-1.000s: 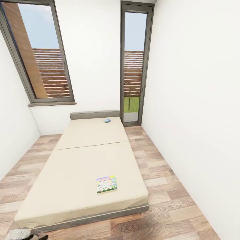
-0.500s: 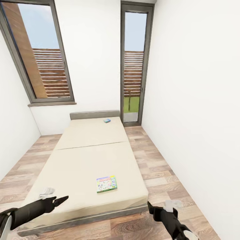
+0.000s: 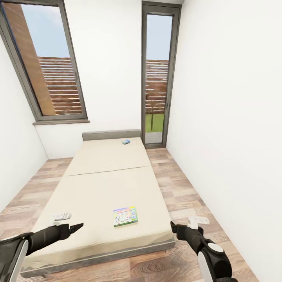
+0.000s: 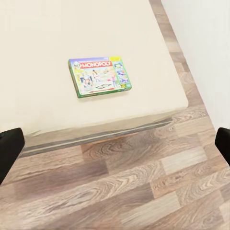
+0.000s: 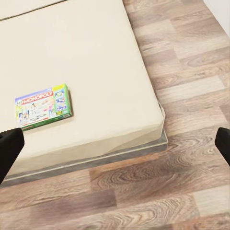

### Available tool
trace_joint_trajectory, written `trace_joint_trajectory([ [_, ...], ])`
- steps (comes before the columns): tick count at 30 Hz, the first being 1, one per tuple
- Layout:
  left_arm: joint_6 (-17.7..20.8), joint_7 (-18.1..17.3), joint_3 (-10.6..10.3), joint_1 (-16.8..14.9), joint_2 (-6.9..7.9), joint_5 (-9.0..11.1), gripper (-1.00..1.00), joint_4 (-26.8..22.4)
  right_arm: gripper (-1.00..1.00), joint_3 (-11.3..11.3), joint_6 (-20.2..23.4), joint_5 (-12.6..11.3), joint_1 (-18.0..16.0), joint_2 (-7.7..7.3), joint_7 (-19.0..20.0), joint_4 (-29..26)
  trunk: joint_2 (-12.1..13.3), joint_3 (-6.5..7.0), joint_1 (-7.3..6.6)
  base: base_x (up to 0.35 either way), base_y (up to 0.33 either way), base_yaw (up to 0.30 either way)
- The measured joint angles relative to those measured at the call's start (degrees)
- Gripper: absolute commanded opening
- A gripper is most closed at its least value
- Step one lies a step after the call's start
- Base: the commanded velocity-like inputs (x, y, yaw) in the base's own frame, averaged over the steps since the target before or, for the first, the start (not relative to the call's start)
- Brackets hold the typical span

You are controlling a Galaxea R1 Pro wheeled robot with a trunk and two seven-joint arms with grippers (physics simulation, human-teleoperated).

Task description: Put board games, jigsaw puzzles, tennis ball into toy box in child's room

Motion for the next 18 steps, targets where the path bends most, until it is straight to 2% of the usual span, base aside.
trace_joint_trajectory([
  [3,0.0,1.7,0.0,-0.3,0.16,0.0,1.00,1.0,1.00,0.1,0.4,0.0,-0.2,0.13,-0.6,0.0,0.0,0.00,0.00,0.000,0.000,0.000],
  [7,0.9,3.9,-0.1,-3.9,0.06,0.1,1.00,4.2,1.00,0.1,1.9,-0.1,-3.1,0.54,-3.4,0.3,0.0,0.01,0.00,0.000,0.000,0.000],
  [10,2.5,6.4,-0.3,-10.1,-0.09,0.0,1.00,11.2,1.00,0.1,5.5,-0.2,-7.3,0.81,-7.1,3.0,0.0,0.01,0.01,0.000,0.000,0.000],
  [13,2.9,11.1,-0.4,-17.6,-0.10,-0.1,1.00,21.7,1.00,0.1,8.0,-0.2,-10.2,0.98,-10.8,7.1,0.0,0.01,0.01,0.000,0.000,0.000],
  [15,2.9,13.4,-0.4,-20.5,-0.13,-0.2,1.00,26.0,1.00,0.1,8.5,-0.2,-11.1,1.06,-12.0,8.3,0.0,0.01,0.00,0.000,0.000,0.000],
  [18,2.0,20.8,-1.3,-25.4,-0.89,-0.1,1.00,33.6,1.00,0.2,9.4,-0.1,-12.8,1.68,-13.7,9.8,0.0,0.01,0.00,0.000,0.000,0.000],
])
